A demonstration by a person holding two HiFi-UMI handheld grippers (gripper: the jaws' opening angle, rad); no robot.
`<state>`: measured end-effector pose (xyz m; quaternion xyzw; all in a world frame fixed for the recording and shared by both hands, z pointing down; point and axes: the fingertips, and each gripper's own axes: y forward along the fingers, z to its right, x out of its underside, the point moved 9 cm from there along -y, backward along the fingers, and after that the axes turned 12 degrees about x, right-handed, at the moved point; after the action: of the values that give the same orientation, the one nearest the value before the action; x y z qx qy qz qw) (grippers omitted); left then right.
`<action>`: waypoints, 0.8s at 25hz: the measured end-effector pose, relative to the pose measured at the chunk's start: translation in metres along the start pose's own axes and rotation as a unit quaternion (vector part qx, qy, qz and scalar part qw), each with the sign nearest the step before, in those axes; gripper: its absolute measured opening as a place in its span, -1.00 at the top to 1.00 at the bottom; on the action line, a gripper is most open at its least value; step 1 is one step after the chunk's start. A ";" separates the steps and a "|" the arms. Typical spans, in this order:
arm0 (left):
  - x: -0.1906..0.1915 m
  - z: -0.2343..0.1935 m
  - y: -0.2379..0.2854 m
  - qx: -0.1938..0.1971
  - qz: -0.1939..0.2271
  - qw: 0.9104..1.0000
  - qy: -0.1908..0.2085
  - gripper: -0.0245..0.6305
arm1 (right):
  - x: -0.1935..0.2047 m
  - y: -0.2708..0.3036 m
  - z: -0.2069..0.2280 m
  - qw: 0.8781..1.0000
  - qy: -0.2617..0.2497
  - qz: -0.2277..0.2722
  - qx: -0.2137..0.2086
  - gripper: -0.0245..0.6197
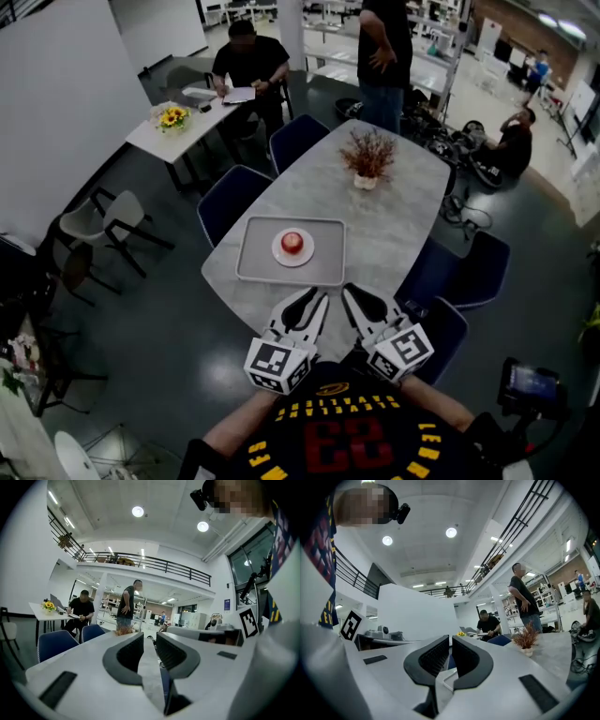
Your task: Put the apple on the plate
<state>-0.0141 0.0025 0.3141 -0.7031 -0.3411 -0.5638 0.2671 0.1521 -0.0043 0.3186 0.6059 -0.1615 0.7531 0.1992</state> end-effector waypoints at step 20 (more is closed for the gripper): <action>0.012 0.020 -0.021 -0.021 -0.014 0.999 -0.028 0.66 | 0.010 -0.023 -0.019 0.999 -0.015 -0.041 -0.022 0.84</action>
<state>-0.0167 0.0324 0.3210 -0.7193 -0.3464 -0.5544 0.2352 0.1455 0.0256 0.3240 0.6185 -0.1558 0.7314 0.2412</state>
